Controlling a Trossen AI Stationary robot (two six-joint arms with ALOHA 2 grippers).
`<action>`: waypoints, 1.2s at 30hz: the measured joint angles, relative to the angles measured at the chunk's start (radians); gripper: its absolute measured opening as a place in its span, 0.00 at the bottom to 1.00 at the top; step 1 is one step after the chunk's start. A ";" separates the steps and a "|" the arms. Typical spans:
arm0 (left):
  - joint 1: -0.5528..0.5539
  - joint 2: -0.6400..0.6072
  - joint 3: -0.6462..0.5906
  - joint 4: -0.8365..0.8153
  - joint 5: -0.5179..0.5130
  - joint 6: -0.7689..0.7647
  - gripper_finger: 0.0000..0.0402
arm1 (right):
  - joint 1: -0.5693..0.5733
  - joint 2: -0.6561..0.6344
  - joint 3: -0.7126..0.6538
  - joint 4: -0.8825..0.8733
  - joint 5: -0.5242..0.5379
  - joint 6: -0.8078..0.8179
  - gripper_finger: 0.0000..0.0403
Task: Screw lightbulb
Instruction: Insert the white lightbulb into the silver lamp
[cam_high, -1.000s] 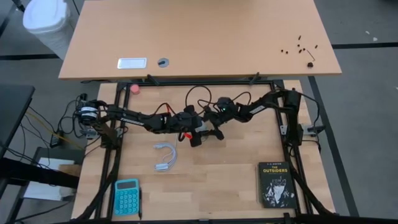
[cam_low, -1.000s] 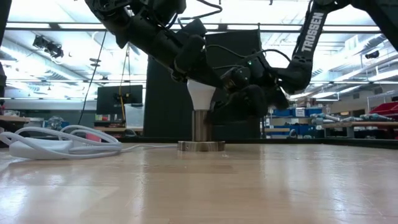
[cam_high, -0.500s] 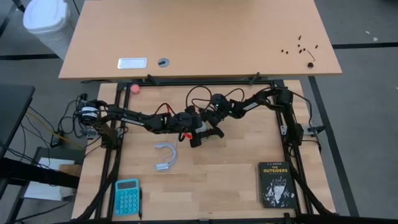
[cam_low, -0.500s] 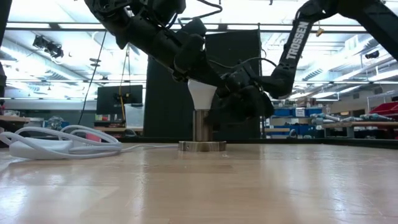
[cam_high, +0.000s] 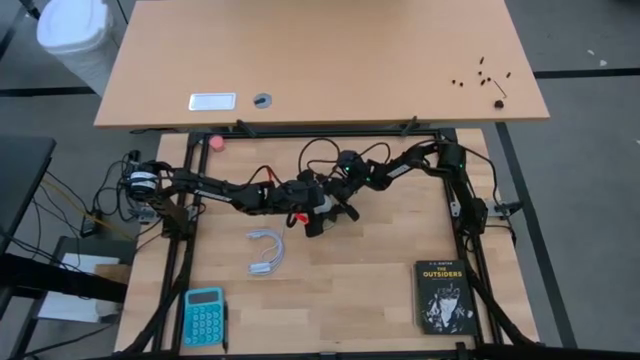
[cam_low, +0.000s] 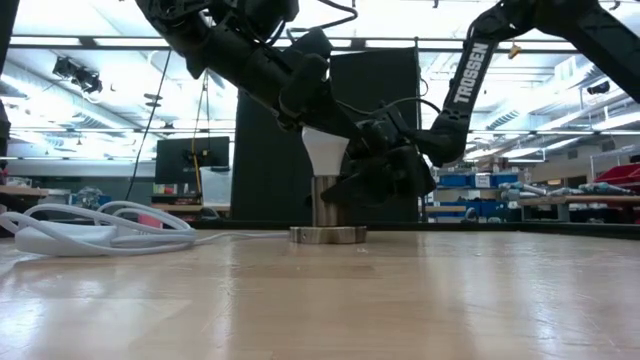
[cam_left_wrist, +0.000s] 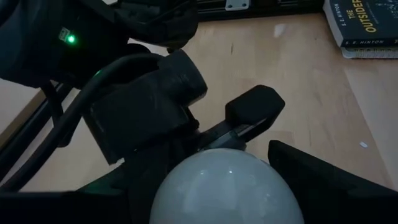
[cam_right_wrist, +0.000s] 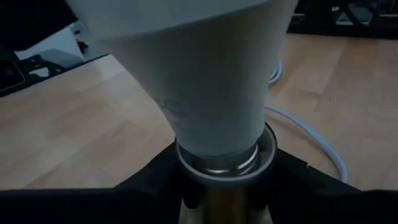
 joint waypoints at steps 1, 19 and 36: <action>0.000 0.000 0.000 0.000 -0.001 0.002 0.69 | -0.002 0.000 0.000 0.000 -0.007 0.004 0.43; -0.002 -0.001 -0.001 -0.033 -0.039 -0.081 0.69 | 0.050 -0.015 -0.012 -0.010 0.167 0.068 0.45; -0.006 0.002 -0.002 0.002 -0.075 -0.152 0.69 | 0.131 -0.156 -0.198 0.060 0.530 0.060 0.46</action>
